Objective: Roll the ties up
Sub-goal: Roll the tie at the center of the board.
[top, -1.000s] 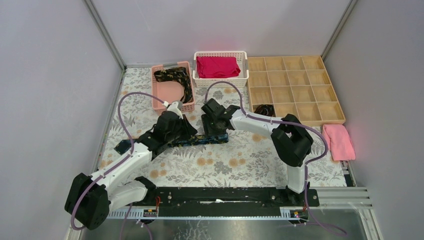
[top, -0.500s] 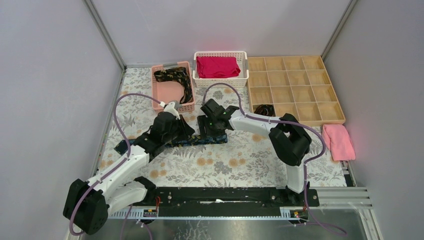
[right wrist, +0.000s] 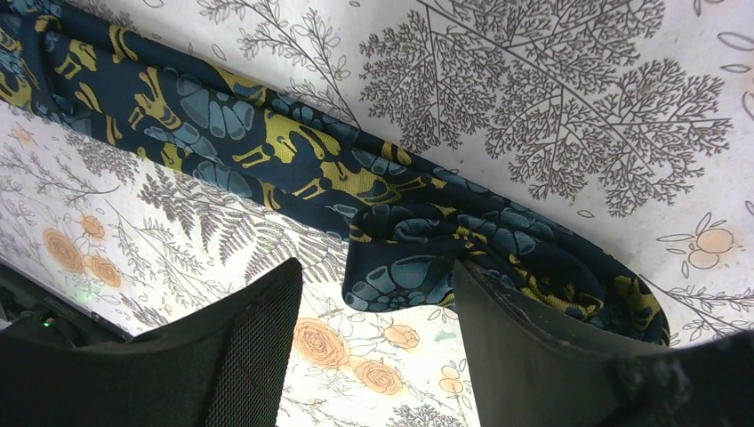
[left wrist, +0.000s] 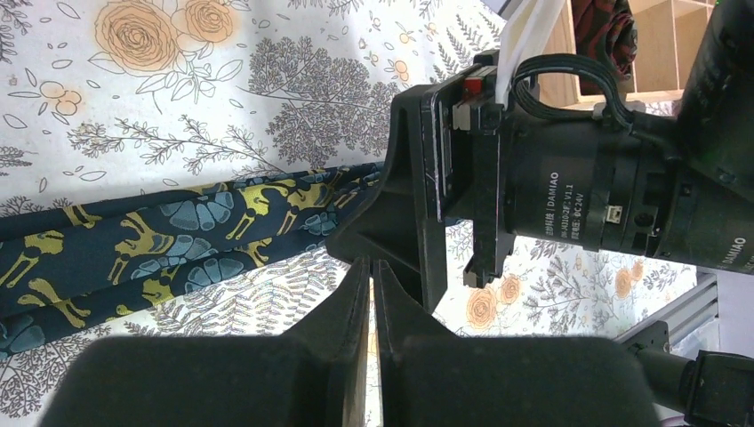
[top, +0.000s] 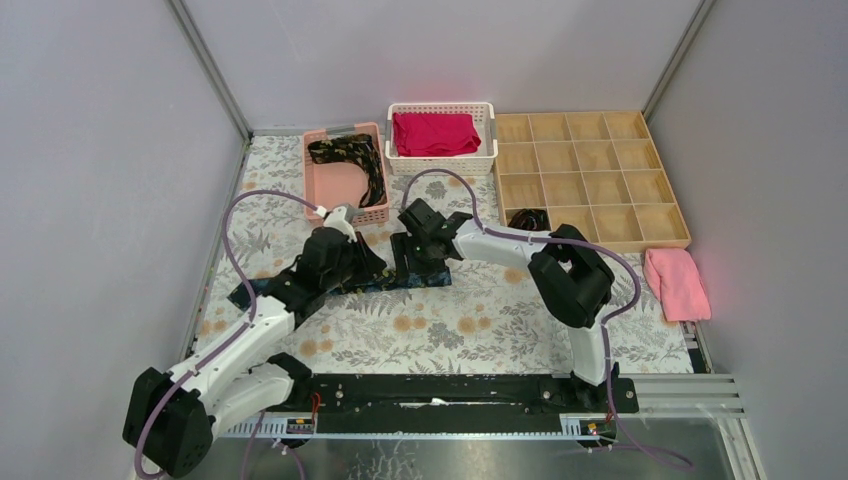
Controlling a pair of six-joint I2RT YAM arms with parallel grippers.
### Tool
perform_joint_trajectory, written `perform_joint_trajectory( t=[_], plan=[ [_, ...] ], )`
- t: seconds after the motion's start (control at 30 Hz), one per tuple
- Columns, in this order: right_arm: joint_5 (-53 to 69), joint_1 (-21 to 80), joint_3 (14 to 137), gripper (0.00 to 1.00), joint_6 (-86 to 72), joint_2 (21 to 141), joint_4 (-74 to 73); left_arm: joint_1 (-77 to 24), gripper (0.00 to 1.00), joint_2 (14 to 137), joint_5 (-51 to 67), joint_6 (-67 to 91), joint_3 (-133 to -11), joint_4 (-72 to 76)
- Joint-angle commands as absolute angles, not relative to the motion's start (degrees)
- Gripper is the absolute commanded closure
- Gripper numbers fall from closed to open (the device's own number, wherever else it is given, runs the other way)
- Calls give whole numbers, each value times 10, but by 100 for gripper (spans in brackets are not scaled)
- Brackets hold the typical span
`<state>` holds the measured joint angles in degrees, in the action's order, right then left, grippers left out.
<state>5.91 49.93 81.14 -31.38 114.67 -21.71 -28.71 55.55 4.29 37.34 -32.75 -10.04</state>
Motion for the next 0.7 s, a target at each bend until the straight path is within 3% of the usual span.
perform_joint_trajectory(
  t=[0.0,0.47,0.67],
  plan=[
    [55,500,842,30,-313,1137,-219,-282,91,533,29,366,-322,-106],
    [4,500,828,30,-311,1039,-233,-282,91,535,71,367,-309,-67],
    [-68,494,762,30,-321,968,-228,-288,91,559,118,366,-319,-20]
  ],
)
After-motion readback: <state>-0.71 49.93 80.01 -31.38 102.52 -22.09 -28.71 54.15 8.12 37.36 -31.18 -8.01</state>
